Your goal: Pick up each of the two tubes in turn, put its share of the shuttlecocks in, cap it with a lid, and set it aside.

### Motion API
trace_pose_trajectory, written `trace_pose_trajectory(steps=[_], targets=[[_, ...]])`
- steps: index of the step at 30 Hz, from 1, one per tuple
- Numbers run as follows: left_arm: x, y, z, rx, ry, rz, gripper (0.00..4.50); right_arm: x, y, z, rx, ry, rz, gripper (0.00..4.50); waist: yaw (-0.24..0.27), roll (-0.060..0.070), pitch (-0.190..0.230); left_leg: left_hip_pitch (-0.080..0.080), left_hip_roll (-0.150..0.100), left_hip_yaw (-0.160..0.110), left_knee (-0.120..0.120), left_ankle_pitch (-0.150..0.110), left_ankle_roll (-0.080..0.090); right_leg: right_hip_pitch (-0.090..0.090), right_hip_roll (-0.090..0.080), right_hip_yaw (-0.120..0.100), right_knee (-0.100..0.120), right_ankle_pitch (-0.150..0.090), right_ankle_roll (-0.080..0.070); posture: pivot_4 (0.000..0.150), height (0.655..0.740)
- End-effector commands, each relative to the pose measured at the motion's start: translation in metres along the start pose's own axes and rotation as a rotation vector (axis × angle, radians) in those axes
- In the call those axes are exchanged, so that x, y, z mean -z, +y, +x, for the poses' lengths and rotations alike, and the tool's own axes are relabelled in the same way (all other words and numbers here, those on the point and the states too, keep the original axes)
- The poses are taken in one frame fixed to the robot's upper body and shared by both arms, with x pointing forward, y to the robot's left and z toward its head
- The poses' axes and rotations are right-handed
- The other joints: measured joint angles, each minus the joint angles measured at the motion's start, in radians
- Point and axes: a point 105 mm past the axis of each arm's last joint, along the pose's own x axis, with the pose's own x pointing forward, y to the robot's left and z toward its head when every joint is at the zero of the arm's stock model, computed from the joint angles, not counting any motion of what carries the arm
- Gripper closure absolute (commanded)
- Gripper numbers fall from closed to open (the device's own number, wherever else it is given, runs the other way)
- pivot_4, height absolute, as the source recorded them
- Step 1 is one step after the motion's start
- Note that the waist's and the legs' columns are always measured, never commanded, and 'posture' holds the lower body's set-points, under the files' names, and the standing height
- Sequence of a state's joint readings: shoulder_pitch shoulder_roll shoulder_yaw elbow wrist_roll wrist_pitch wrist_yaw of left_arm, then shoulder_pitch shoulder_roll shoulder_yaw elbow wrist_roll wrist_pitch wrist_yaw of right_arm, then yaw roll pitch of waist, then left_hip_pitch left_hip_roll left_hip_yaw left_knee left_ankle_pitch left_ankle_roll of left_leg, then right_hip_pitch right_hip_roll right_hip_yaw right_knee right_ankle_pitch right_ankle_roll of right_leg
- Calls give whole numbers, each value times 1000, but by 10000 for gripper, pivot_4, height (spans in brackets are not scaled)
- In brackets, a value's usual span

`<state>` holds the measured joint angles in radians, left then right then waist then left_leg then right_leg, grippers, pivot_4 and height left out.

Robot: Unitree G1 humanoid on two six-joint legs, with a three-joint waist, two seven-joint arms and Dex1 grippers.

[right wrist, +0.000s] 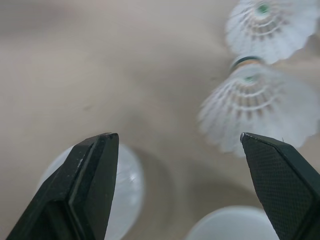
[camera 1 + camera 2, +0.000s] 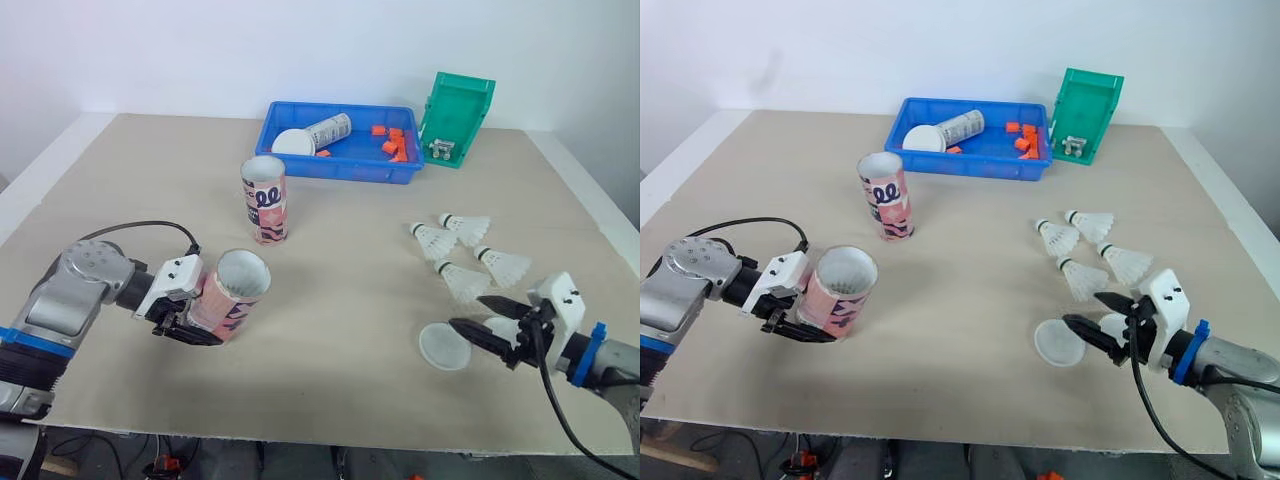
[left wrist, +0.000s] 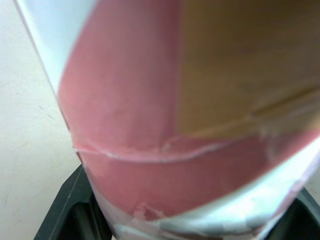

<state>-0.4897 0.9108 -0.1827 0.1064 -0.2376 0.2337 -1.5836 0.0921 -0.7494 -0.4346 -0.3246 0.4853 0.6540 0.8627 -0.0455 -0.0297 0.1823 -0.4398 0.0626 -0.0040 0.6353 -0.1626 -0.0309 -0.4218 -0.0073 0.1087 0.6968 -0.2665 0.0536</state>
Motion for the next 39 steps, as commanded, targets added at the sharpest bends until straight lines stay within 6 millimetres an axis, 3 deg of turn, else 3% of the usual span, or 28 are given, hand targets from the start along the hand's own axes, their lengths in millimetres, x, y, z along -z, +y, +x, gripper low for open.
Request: trace_pose_trajectory(steps=[1,7,11,14,21,25,30,34,37,39], targets=[[2,-3,1,11,9,1,17308,-5,-6,3,20,-7,-33,3182,0,0,0,0,0,0,0,0,0,0,0,0,0,0,0,1500,7038],[1,-2,1,2,9,1,17308,-11,-5,20,3,-27,-36,3182,0,0,0,0,0,0,0,0,0,0,0,0,0,0,0,1500,7038],[1,-1,0,0,8,2,17308,-8,-14,32,45,-11,-43,3182,-1,0,0,0,0,0,0,0,0,0,0,0,0,0,0,1500,7038],[0,-1,0,-3,7,3,17308,-8,-22,39,80,-4,-43,10488,-1,0,0,0,0,0,0,0,0,0,0,0,0,0,0,1500,7038],[0,-3,0,-6,7,1,17308,-11,-29,38,117,-14,-63,43042,0,0,0,-1,0,0,0,0,0,0,1,1,0,-1,1,1500,7038],[0,-3,0,-7,8,1,17308,-20,-25,30,102,-37,-98,44484,0,0,0,-1,0,0,0,0,0,0,1,1,0,-1,1,1500,7038],[0,-2,1,-7,6,2,17308,-53,0,19,-7,-123,-236,44484,0,1,0,-1,0,0,0,0,0,0,1,1,0,-1,1,1500,7038],[-1,0,1,-3,4,3,17308,-108,65,27,-311,-268,-445,44484,-4,2,1,0,0,0,0,0,0,0,1,1,0,1,1,1500,7038],[-2,2,2,0,4,8,17308,-128,110,36,-536,-298,-626,44484,-3,2,1,1,0,0,1,0,0,-1,1,1,1,3,-1,1500,7038],[-3,3,3,1,3,12,17308,-138,129,46,-628,-303,-759,44484,0,1,1,0,1,-1,0,0,1,-1,1,-1,0,3,-1,1500,7038]])
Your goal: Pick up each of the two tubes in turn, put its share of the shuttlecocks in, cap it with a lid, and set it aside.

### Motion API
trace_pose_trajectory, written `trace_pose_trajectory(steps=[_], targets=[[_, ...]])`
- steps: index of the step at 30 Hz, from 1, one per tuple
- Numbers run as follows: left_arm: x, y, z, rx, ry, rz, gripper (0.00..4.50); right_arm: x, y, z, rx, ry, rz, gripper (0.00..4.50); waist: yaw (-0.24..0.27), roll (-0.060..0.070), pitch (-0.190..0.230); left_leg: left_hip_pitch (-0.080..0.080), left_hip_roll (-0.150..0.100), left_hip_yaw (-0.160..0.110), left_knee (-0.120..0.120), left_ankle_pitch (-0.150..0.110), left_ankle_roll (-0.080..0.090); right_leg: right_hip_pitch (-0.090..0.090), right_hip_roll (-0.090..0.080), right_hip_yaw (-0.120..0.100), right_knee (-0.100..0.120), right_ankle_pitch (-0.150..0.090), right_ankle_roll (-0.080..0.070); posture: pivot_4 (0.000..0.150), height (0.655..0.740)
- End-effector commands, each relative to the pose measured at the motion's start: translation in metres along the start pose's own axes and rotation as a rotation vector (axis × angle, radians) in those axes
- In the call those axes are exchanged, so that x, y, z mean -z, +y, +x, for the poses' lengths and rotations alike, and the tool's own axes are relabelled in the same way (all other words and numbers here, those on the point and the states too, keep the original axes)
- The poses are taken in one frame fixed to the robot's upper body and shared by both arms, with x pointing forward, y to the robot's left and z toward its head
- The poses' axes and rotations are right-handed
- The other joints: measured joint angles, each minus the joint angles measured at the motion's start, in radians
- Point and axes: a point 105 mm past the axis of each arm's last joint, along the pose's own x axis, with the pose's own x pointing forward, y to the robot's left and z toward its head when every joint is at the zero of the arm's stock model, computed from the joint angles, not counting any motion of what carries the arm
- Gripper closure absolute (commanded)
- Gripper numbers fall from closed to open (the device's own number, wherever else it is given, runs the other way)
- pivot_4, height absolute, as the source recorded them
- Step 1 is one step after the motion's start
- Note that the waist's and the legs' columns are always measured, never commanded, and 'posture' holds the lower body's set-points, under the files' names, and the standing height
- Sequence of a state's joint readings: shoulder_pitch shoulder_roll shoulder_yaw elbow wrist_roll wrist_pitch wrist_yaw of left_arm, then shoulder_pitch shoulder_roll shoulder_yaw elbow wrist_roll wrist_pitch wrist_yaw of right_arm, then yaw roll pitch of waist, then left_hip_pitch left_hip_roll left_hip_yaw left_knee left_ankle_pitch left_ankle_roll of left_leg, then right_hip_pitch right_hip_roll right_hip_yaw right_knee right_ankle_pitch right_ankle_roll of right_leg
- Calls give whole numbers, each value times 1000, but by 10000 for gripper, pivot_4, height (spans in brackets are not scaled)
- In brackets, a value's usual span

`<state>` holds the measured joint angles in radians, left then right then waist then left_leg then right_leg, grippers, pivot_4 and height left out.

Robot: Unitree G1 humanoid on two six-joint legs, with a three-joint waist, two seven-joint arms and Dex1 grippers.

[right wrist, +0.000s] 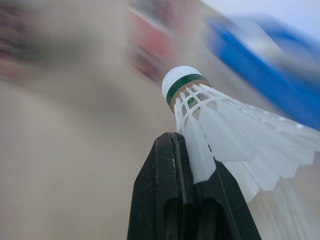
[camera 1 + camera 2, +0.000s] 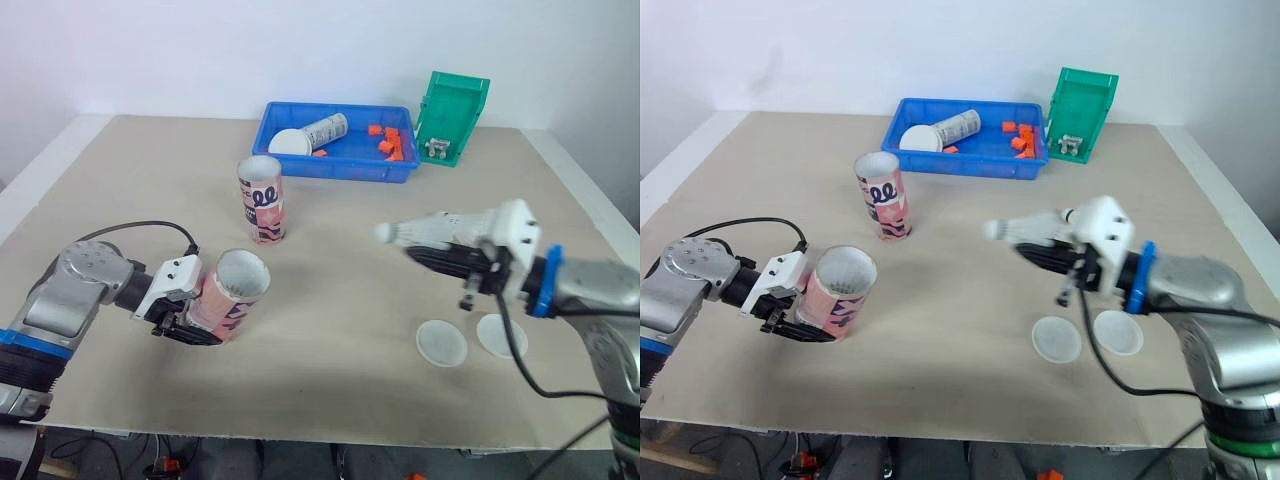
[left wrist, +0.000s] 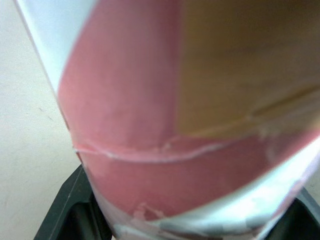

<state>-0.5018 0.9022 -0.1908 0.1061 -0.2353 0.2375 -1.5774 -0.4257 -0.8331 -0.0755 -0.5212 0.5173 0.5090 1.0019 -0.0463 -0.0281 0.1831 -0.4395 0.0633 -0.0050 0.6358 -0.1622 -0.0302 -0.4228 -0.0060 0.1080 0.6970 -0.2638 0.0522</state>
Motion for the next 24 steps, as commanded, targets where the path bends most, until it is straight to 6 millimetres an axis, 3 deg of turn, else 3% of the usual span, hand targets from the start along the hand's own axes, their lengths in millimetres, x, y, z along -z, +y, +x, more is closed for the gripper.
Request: trace_pose_trajectory(steps=[1,8,15,18,22,23,24], targets=[[-1,2,1,2,5,7,17308,-19,8,30,-181,-7,-193,44484,0,-1,0,0,0,0,0,0,0,0,0,0,0,-1,0,1500,7038],[-3,3,-1,-9,5,11,17308,-51,5,88,-396,-37,-528,44484,0,0,1,-4,1,3,-1,0,0,-5,-1,0,0,-2,0,1500,7038],[-3,1,-2,-22,3,6,17308,-55,17,108,-551,-35,-637,44484,3,0,1,-5,1,-1,-2,-1,-1,-4,0,-3,2,-4,2,1500,7038],[-3,1,-3,-23,5,6,17308,-61,18,112,-577,-53,-643,35637,2,0,1,-5,1,-1,-2,-1,-1,-4,1,-4,2,-4,0,1500,7038],[-3,2,-3,-24,5,6,17308,-76,13,117,-576,-106,-636,14815,1,0,1,-4,2,-1,-1,0,-1,-4,1,-4,2,-4,-2,1500,7038],[-3,3,-3,-25,6,7,17308,-81,11,117,-579,-128,-599,11189,1,0,1,-4,2,-1,-1,0,-1,-4,1,-4,2,-3,-2,1500,7038],[-3,3,-3,-24,6,8,17308,-86,9,115,-583,-153,-563,11189,2,0,1,-4,2,-1,-1,0,-1,-4,1,-4,2,-3,-2,1500,7038]])
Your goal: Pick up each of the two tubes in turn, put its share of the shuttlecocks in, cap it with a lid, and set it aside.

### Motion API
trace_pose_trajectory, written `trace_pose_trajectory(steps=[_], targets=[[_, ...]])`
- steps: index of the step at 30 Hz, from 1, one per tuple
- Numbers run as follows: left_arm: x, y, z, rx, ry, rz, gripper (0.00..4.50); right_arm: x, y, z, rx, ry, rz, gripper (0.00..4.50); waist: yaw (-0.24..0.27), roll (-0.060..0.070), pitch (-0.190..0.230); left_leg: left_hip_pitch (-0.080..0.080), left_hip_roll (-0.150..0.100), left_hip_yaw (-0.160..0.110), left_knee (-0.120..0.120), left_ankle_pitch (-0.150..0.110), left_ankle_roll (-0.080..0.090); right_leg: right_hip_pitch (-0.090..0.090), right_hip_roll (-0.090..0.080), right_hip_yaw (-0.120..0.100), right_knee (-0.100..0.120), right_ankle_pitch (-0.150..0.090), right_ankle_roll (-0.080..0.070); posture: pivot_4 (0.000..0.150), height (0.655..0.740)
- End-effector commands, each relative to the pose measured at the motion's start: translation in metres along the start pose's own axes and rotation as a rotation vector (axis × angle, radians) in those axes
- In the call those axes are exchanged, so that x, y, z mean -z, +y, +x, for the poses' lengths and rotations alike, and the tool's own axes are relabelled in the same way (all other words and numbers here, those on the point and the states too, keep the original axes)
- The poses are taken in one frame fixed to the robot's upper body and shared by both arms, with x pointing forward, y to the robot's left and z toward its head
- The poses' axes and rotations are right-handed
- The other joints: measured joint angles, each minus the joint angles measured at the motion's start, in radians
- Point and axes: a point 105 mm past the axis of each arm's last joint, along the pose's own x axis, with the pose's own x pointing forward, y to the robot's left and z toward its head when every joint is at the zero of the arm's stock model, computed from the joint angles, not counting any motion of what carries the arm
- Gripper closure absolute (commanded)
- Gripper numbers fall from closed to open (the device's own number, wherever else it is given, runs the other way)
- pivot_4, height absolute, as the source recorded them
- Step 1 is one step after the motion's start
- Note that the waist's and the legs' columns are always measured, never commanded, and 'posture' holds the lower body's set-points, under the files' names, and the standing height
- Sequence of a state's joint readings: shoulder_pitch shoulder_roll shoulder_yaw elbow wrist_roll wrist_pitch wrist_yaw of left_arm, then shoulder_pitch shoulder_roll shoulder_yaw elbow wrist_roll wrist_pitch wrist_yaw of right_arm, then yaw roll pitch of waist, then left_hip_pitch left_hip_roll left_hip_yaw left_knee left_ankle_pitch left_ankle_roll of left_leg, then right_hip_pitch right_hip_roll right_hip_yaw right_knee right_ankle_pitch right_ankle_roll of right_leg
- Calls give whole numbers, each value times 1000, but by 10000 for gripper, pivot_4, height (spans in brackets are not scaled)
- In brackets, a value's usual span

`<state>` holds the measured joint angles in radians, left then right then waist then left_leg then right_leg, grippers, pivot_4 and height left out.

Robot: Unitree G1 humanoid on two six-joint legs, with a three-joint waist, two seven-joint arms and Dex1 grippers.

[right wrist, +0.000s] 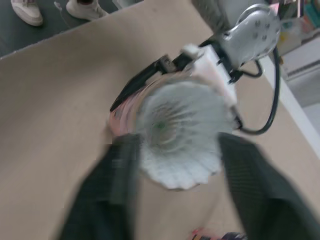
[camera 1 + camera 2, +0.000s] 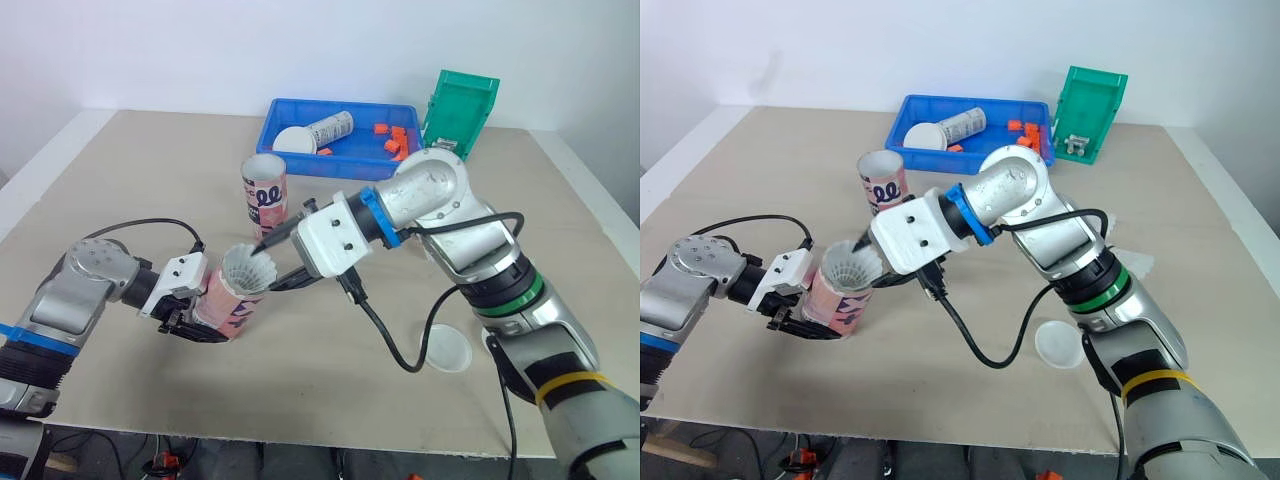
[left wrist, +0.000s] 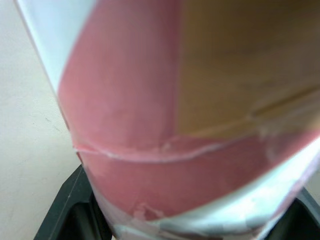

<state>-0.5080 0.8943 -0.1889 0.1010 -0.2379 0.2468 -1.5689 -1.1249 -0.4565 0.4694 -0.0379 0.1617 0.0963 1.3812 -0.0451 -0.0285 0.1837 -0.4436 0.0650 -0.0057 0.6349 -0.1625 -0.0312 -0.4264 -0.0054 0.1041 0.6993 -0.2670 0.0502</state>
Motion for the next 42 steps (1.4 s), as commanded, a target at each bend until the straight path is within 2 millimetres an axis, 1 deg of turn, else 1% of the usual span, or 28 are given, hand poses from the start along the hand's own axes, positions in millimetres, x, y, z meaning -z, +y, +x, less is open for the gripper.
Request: trace_pose_trajectory(steps=[1,3,5,6,8,9,10,11,12,13,14,15,19,23,27,31,36,38,40,42], targets=[[0,1,-4,-16,16,6,17308,-19,-17,-17,41,-102,27,11189,1,0,0,0,0,0,0,0,0,0,0,0,0,0,0,1500,7038],[0,1,-4,-17,16,6,17308,-17,-20,-24,56,-122,66,11189,1,0,0,0,0,0,0,0,0,0,0,-1,0,0,0,1500,7038],[0,1,-4,-17,18,6,17308,-13,-20,-26,60,-129,110,11189,1,0,0,0,0,0,0,0,0,0,0,-1,0,0,0,1500,7038],[0,1,-4,-18,18,6,17308,-6,-20,-25,61,-107,116,11189,0,0,0,0,0,0,0,0,0,0,0,-1,0,0,0,1500,7038],[0,1,-4,-20,19,5,17308,6,-19,-20,64,-69,118,16377,0,0,0,0,0,0,0,0,0,0,0,-1,0,0,0,1500,7038],[0,1,-5,-22,19,5,17308,9,-17,-17,53,-57,109,16377,0,0,0,0,0,0,0,0,0,0,0,-1,0,0,0,1500,7038],[1,1,-5,-23,19,6,17308,10,-16,-15,41,-54,100,23494,0,0,0,1,0,0,0,0,0,0,0,-1,0,0,0,1500,7038],[1,1,-5,-24,19,5,17308,10,-16,-12,33,-55,93,26498,0,0,0,1,0,0,0,0,0,0,0,-1,0,0,0,1500,7038],[1,1,-6,-26,18,4,17308,10,-16,-10,25,-54,84,32503,0,0,0,0,0,0,0,0,0,0,0,-1,0,0,0,1500,7038],[1,1,-6,-28,18,2,17308,11,-16,-8,19,-50,72,34056,0,0,0,0,0,0,0,0,0,0,0,-1,0,0,0,1500,7038],[1,1,-6,-29,18,2,17308,11,-17,-7,16,-46,64,39861,0,0,0,0,0,0,0,0,0,0,0,-1,0,0,0,1500,7038],[1,1,-7,-30,18,1,17308,12,-17,-6,14,-44,57,44519,0,0,0,0,0,0,0,0,0,0,0,-1,0,0,0,1500,7038],[2,2,-9,-43,19,-3,17308,9,-18,5,-37,-43,13,44519,0,0,0,0,0,0,0,0,0,0,0,-2,0,1,0,1500,7038],[2,3,-10,-52,18,-1,17308,10,-13,16,-114,-19,-15,44519,-1,0,0,1,1,-1,0,0,0,0,1,-2,1,1,0,1500,7038],[2,4,-12,-58,23,0,17308,21,-1,36,-243,65,-96,44519,-1,0,0,1,2,-1,0,0,0,0,1,-2,1,1,-2,1500,7038],[1,5,-13,-68,20,5,17308,28,1,61,-330,120,-174,44519,-1,0,0,2,3,-1,0,0,0,0,3,-3,1,1,-3,1500,7038],[0,4,-13,-81,12,3,17308,29,1,76,-375,138,-239,44519,-1,0,0,2,3,-1,0,0,0,0,3,-3,2,1,-4,1500,7038],[0,4,-13,-87,9,1,17308,25,-3,75,-368,123,-245,44519,-1,0,0,3,3,-1,0,0,0,0,3,-3,2,1,-4,1500,7038],[0,4,-13,-91,5,1,17308,17,-11,66,-339,70,-207,44519,-1,0,0,3,3,-1,-1,0,0,0,3,-3,2,1,-4,1500,7038],[0,4,-12,-93,1,0,17308,6,-26,46,-275,1,-141,44519,-1,0,0,3,3,-1,-1,1,-1,0,3,-4,2,1,-5,1500,7038]])
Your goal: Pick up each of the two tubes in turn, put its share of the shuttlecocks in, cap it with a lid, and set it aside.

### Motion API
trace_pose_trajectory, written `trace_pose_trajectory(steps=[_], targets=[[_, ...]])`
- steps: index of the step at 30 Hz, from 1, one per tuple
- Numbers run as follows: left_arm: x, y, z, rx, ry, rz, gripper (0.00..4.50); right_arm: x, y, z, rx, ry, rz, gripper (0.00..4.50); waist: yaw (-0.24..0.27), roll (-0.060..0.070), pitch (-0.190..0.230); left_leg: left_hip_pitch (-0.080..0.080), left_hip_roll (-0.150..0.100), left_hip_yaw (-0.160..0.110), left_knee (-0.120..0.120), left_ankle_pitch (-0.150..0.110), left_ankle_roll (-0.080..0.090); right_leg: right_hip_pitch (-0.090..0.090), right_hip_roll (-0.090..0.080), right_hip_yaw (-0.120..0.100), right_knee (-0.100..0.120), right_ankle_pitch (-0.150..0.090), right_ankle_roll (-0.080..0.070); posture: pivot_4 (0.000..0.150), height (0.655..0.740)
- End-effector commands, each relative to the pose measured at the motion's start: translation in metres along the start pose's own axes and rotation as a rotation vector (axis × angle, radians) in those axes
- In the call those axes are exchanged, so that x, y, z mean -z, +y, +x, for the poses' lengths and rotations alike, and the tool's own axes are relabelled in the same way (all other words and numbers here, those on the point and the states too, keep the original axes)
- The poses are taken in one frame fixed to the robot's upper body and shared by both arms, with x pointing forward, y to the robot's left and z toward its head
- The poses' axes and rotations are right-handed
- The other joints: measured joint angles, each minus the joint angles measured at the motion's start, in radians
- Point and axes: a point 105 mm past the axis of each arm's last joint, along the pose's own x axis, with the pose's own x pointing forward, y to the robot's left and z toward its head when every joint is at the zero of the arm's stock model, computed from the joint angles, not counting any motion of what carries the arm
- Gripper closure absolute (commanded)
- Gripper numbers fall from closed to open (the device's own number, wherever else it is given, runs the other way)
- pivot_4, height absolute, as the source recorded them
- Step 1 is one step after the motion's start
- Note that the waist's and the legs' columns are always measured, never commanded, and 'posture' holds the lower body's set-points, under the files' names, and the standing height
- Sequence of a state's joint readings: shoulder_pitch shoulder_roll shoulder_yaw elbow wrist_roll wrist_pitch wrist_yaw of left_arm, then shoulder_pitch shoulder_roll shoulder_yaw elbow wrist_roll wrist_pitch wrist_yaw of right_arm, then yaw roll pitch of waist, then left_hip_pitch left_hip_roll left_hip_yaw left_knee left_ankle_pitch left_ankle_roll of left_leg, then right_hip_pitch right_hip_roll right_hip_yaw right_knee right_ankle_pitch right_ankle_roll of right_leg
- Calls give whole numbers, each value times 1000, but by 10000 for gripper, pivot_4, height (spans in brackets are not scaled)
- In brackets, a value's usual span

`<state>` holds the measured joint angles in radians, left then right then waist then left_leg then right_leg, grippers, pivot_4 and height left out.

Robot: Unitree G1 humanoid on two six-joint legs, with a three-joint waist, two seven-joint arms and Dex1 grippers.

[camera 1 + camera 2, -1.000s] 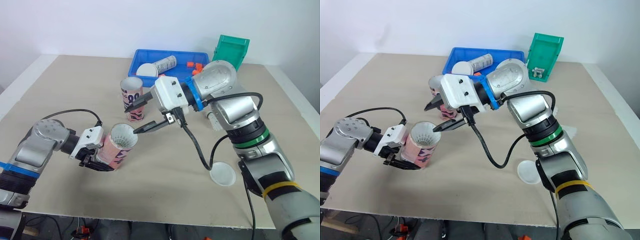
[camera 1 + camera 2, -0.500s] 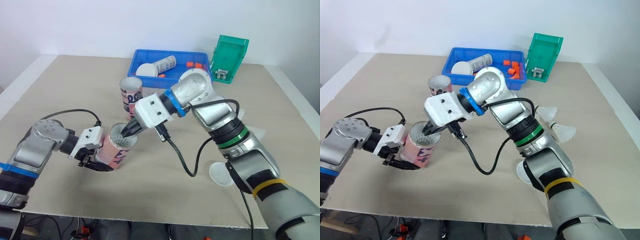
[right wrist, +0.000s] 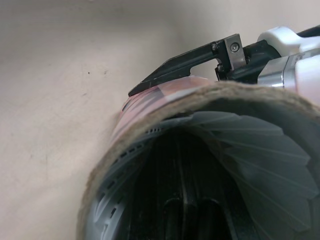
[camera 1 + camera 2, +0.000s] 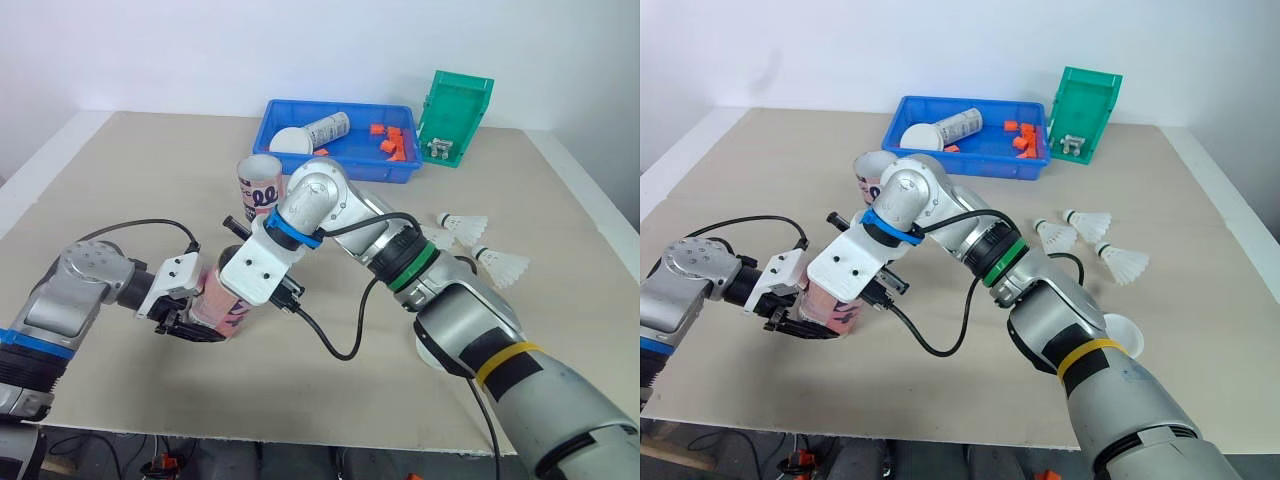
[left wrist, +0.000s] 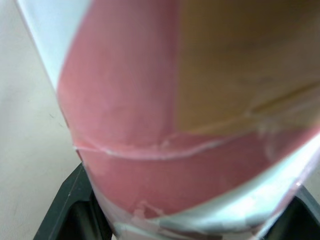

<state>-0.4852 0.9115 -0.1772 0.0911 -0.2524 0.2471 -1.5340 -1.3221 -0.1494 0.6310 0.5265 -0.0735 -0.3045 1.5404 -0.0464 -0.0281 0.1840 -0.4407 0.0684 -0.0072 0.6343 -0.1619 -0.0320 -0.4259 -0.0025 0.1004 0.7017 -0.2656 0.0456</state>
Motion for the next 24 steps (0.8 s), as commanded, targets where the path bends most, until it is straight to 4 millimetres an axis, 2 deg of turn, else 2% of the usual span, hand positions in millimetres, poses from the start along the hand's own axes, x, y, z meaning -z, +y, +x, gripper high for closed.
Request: trace_pose_trajectory(steps=[1,4,6,9,12,15,18,20,22,23,24], targets=[[-3,4,-8,-56,-1,11,17308,-16,-18,-46,111,-104,43,44519,1,0,0,0,0,0,0,0,0,0,0,0,0,0,0,1500,7038],[-4,3,-5,-55,-13,12,17308,-11,-13,-74,166,-124,101,44519,3,0,0,-1,0,0,0,1,-1,0,-1,0,0,0,1,1500,7038],[-4,3,-4,-57,-22,16,17308,-9,-7,-86,188,-133,126,44519,3,0,0,-1,0,0,0,1,-1,1,-1,0,-1,0,1,1500,7038],[-9,3,-1,-67,-58,34,17308,-3,13,-112,248,-156,206,44519,3,0,0,-1,0,0,0,1,-1,0,-1,0,-1,-1,0,1500,7038],[-24,7,4,-97,-147,83,17308,9,38,-136,318,-140,310,44519,2,0,0,-1,0,0,-1,1,-1,-1,-1,0,-1,0,1,1500,7038],[-43,9,9,-127,-260,122,17308,21,72,-152,366,-63,396,44519,5,0,0,-3,-1,-1,-1,0,-1,-1,-1,0,-2,0,2,1500,7038],[-52,7,20,-133,-330,148,17308,26,104,-162,398,17,490,44519,6,0,0,-4,-2,-1,-1,-1,0,-1,-1,1,-2,0,2,1500,7038],[-60,12,34,-156,-434,132,17308,35,145,-166,396,114,623,44519,7,1,1,-4,-3,-1,-2,-2,1,0,-2,3,-3,0,2,1500,7038],[-65,17,48,-175,-516,108,17308,36,177,-166,367,176,735,44519,15,1,1,-4,-5,-1,-1,-2,1,0,-2,3,-3,-2,5,1500,7038],[-66,17,56,-172,-540,102,17308,36,187,-165,349,194,776,44519,17,1,1,-5,-6,-1,-1,-3,0,1,-3,3,-3,-3,6,1500,7038],[-67,16,63,-171,-554,102,17308,34,197,-164,330,211,803,41675,16,2,1,-5,-6,0,0,-3,0,1,-4,4,-3,-3,7,1500,7038]])
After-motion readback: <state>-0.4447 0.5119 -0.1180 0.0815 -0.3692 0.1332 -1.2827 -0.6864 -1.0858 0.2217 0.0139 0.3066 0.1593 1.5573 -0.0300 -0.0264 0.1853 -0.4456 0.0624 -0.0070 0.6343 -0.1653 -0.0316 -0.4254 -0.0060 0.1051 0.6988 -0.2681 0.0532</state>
